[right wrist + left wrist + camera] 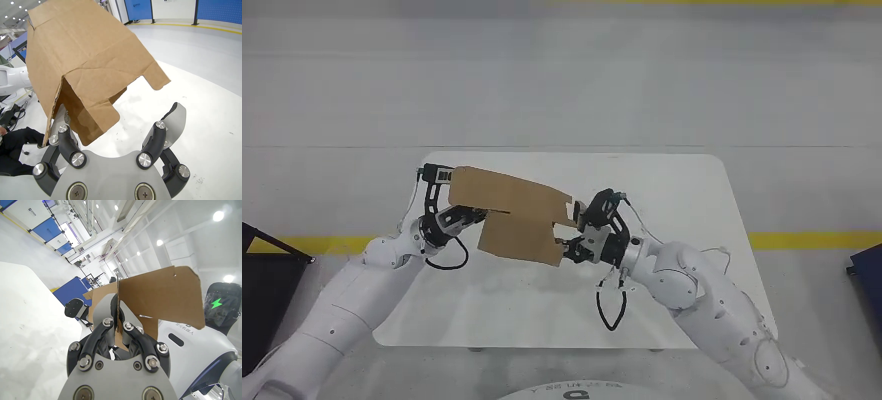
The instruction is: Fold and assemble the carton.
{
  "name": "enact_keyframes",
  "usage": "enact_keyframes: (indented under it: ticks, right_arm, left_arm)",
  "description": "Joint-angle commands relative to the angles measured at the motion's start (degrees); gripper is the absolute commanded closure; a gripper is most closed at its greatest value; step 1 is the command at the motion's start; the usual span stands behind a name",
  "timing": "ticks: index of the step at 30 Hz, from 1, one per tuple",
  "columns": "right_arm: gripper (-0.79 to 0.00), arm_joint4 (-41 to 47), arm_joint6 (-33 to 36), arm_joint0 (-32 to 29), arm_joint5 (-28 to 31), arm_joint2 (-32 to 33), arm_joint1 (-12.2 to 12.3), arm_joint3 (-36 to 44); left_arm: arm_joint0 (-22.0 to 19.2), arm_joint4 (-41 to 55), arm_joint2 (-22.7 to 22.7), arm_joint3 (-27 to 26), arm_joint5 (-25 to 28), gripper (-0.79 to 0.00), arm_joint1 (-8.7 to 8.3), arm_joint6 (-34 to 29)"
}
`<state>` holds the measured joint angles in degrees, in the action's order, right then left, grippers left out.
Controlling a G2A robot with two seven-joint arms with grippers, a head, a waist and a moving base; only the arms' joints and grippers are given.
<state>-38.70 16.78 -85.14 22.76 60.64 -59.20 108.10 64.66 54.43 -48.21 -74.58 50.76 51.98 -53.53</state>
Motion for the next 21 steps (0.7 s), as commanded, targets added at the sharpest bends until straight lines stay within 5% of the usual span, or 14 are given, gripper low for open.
enact_keyframes:
  ticks: [1, 11, 21]
  right_arm:
    - [-0.785, 0.6, -2.7, -0.8, 1.8, 1.0, 0.1, 0.4]
    - [-0.785, 1.6, -9.3, -4.0, 1.2, 6.0, 0.3, 0.3]
    - [-0.785, 0.3, -5.1, -4.8, 6.6, 4.6, 0.3, 2.0]
  left_arm:
    - [0.0, -0.7, -0.2, 0.0, -0.6, 0.0, 0.18, -0.6]
    - [0.6, -2.7, -1.6, -0.4, -1.3, 0.0, 0.98, -1.3]
    - [1.3, -4.3, -3.0, -0.1, -1.7, 0.0, 1.67, -1.7]
